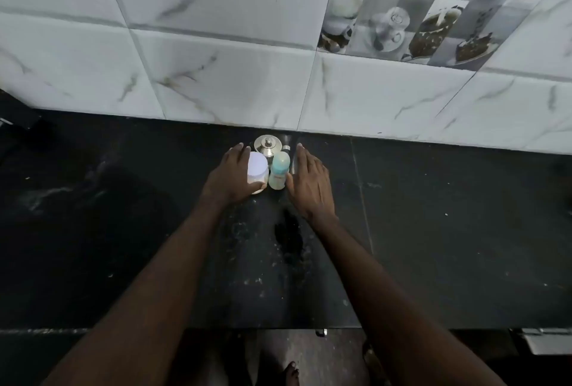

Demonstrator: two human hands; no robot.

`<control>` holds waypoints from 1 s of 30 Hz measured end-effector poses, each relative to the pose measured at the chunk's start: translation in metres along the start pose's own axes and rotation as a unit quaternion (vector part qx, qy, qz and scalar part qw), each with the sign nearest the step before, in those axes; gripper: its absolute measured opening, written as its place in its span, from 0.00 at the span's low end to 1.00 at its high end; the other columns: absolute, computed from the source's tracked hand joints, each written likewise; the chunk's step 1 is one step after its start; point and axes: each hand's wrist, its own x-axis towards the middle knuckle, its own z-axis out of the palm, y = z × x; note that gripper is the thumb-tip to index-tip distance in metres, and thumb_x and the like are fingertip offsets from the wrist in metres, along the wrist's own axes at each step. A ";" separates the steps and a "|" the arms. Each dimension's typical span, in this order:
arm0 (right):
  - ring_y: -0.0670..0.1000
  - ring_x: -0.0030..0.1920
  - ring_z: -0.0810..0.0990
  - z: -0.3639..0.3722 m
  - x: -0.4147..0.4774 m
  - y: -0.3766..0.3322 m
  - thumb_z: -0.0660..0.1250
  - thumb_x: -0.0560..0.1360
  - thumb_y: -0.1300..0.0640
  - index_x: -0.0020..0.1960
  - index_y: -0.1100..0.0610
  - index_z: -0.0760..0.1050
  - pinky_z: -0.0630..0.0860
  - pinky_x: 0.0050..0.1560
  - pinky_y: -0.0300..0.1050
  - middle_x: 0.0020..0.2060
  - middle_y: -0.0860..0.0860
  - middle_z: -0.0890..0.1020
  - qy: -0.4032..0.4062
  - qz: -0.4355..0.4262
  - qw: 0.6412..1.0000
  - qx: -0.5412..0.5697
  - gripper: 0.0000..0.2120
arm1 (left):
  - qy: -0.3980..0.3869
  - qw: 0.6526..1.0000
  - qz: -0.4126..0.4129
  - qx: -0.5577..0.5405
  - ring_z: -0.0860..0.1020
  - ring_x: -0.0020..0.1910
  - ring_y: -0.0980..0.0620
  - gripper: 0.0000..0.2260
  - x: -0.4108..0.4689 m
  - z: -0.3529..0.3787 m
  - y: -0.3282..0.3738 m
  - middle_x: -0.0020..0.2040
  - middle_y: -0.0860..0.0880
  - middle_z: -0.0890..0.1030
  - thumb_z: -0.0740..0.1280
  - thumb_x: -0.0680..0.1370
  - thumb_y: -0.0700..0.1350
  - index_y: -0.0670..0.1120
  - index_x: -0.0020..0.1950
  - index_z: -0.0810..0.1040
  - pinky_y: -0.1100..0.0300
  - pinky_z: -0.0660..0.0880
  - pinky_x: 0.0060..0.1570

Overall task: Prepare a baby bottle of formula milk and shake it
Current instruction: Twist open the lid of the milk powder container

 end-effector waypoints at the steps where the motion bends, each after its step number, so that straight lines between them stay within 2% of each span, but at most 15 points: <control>1: 0.56 0.74 0.70 0.002 0.000 -0.001 0.63 0.81 0.49 0.80 0.59 0.59 0.66 0.74 0.52 0.76 0.57 0.69 -0.002 -0.004 1.000 0.000 0.32 | -0.004 1.000 0.000 -0.001 0.56 0.81 0.43 0.46 0.003 0.002 0.000 0.83 0.43 0.56 0.74 0.74 0.60 0.42 0.82 0.56 0.41 0.69 0.72; 7: 0.56 0.73 0.71 0.010 -0.009 -0.007 0.62 0.83 0.47 0.79 0.59 0.61 0.67 0.72 0.53 0.75 0.56 0.71 -0.015 0.009 1.000 0.008 0.29 | -0.030 0.999 -0.034 -0.021 0.66 0.76 0.42 0.44 0.008 0.007 0.002 0.80 0.45 0.60 0.76 0.72 0.58 0.44 0.81 0.59 0.39 0.73 0.66; 13: 0.56 0.74 0.70 0.015 -0.012 -0.006 0.62 0.83 0.47 0.79 0.59 0.61 0.66 0.73 0.52 0.76 0.56 0.70 -0.025 0.014 1.000 -0.007 0.30 | -0.030 0.994 -0.055 -0.085 0.71 0.72 0.38 0.47 0.017 0.012 -0.004 0.77 0.41 0.65 0.79 0.69 0.56 0.42 0.80 0.60 0.40 0.73 0.66; 18: 0.55 0.75 0.69 0.014 -0.015 -0.003 0.62 0.82 0.49 0.80 0.60 0.60 0.64 0.74 0.52 0.77 0.57 0.69 -0.035 0.019 0.999 -0.008 0.30 | -0.023 0.994 -0.058 -0.089 0.74 0.68 0.38 0.38 0.020 0.009 0.003 0.73 0.42 0.69 0.78 0.70 0.53 0.44 0.75 0.67 0.43 0.75 0.62; 21: 0.56 0.74 0.70 0.012 -0.016 -0.001 0.63 0.82 0.51 0.80 0.60 0.60 0.65 0.74 0.53 0.77 0.57 0.69 -0.030 0.021 0.999 -0.008 0.30 | -0.023 0.995 -0.057 -0.074 0.75 0.65 0.37 0.33 0.021 0.010 0.001 0.71 0.41 0.70 0.76 0.73 0.52 0.43 0.73 0.68 0.42 0.76 0.59; 30: 0.56 0.75 0.69 0.009 -0.018 0.002 0.63 0.82 0.51 0.80 0.60 0.59 0.64 0.75 0.53 0.77 0.57 0.69 -0.038 0.021 0.999 -0.010 0.30 | -0.022 0.996 -0.054 -0.070 0.77 0.61 0.36 0.31 0.019 0.007 0.000 0.67 0.41 0.71 0.76 0.72 0.52 0.42 0.70 0.70 0.43 0.76 0.57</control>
